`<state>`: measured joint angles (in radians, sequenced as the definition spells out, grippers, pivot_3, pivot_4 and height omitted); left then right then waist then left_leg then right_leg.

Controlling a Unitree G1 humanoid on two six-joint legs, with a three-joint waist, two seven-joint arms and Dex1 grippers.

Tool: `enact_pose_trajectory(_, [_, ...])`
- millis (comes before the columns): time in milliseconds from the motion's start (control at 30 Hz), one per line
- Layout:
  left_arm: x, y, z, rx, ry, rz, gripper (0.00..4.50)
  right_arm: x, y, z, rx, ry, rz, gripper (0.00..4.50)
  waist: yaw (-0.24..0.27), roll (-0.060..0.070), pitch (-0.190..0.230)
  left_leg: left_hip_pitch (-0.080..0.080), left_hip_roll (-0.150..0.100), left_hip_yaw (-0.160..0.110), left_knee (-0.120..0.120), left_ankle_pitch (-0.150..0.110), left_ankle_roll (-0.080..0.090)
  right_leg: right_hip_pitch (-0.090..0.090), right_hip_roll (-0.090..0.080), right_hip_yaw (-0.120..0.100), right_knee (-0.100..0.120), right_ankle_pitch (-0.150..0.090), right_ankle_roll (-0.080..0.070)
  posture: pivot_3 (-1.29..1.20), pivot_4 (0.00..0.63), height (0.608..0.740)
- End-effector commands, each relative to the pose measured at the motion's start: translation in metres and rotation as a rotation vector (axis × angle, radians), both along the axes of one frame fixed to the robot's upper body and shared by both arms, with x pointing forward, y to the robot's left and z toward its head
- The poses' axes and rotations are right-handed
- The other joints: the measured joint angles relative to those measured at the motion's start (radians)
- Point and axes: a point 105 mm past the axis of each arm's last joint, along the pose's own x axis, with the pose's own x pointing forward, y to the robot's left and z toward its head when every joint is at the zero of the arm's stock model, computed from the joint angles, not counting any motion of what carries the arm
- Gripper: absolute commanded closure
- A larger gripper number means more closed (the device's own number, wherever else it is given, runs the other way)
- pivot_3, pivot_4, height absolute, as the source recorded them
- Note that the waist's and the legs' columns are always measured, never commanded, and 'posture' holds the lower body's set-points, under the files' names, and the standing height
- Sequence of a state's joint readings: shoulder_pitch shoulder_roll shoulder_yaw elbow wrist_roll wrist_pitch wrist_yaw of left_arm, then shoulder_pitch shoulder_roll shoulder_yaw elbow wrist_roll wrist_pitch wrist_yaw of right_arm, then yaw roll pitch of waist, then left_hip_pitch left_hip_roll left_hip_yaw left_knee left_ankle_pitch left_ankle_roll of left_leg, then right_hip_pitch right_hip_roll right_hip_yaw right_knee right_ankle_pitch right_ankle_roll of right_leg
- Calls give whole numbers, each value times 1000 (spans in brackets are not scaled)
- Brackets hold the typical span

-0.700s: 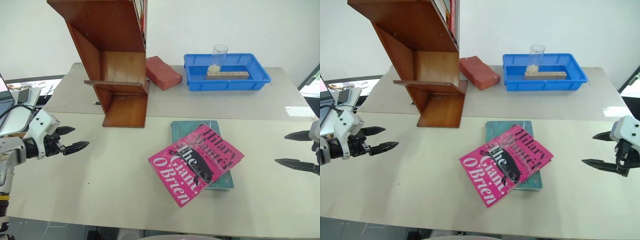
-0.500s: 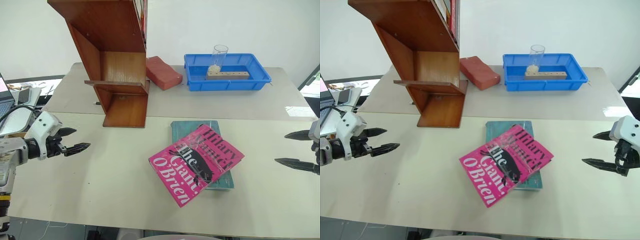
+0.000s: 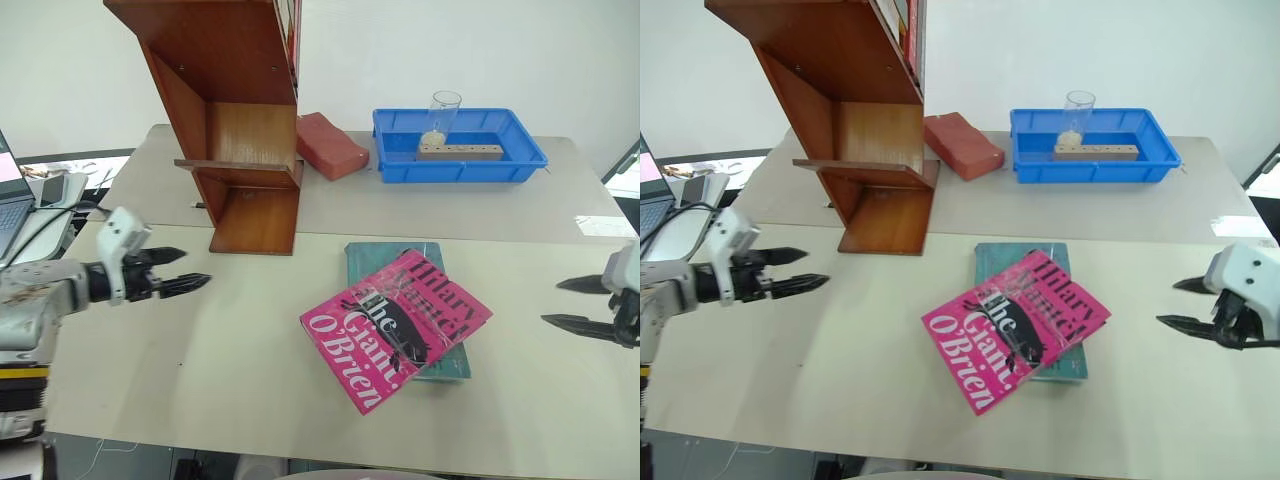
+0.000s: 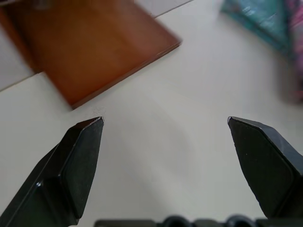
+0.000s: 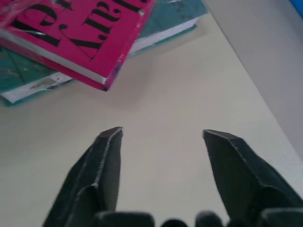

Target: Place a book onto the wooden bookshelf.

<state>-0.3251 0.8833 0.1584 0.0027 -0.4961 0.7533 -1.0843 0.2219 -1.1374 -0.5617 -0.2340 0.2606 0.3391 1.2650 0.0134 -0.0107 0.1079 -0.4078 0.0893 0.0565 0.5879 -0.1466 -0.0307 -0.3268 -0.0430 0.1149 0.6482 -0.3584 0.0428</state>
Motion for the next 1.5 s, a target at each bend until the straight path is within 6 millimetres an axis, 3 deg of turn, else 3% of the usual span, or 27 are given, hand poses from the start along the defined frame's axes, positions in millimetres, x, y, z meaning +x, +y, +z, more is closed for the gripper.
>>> enact_pose_trajectory(33, [2,-41,8,-131,57,-106,0,-8,21,0,4,-2,65,2937,0,0,0,0,0,-1,2,-1,2,3,0,-1,0,0,0,0,150,673])
enact_pose_trajectory(200, [16,-83,1,-286,183,-164,0,-16,37,-18,-17,27,106,4464,-3,0,0,0,-2,-7,4,-2,1,8,0,-5,-1,-1,1,0,150,673])
enact_pose_trajectory(333, [21,-105,-5,-367,288,-186,0,-20,41,-30,-29,50,121,4464,-8,0,0,-2,-3,-9,4,-2,2,10,0,-6,-1,-1,1,0,150,673])
enact_pose_trajectory(467, [10,-127,-32,-371,432,-252,0,-20,56,-46,-29,59,160,4464,-10,1,-1,-1,-3,-11,4,-2,2,10,0,-6,-1,-1,1,0,150,673])
enact_pose_trajectory(567, [7,-136,-52,-370,498,-257,0,-5,68,-45,-9,6,183,4464,-13,1,-1,-2,-4,-12,5,-2,2,10,0,-7,-1,-1,1,0,150,673])
enact_pose_trajectory(700, [8,-147,-63,-432,574,-242,0,14,75,-48,-6,-29,208,4464,-14,1,-1,-2,-4,-13,5,-2,2,9,0,-7,-1,-1,1,0,150,673])
enact_pose_trajectory(1067, [-13,-170,-53,-641,714,-278,0,61,86,-55,16,-96,287,4464,-9,2,-1,-3,-5,-16,5,-1,2,11,0,-9,-1,-1,1,0,150,673])
enact_pose_trajectory(1300, [-26,-178,-39,-727,712,-295,0,73,106,-44,68,-127,361,4464,-4,3,-2,-4,-5,-16,5,-1,1,11,0,-10,-1,-1,1,0,150,673])
enact_pose_trajectory(1400, [-30,-177,-35,-733,704,-290,824,74,110,-39,78,-136,370,4500,-2,3,-2,-4,-5,-17,5,0,0,12,0,-10,-1,-1,1,0,150,673])
enact_pose_trajectory(1500, [-31,-174,-35,-741,686,-270,2226,75,112,-35,80,-143,374,4500,-3,3,-2,-4,-5,-17,5,0,0,12,0,-10,-1,-1,1,0,150,673])
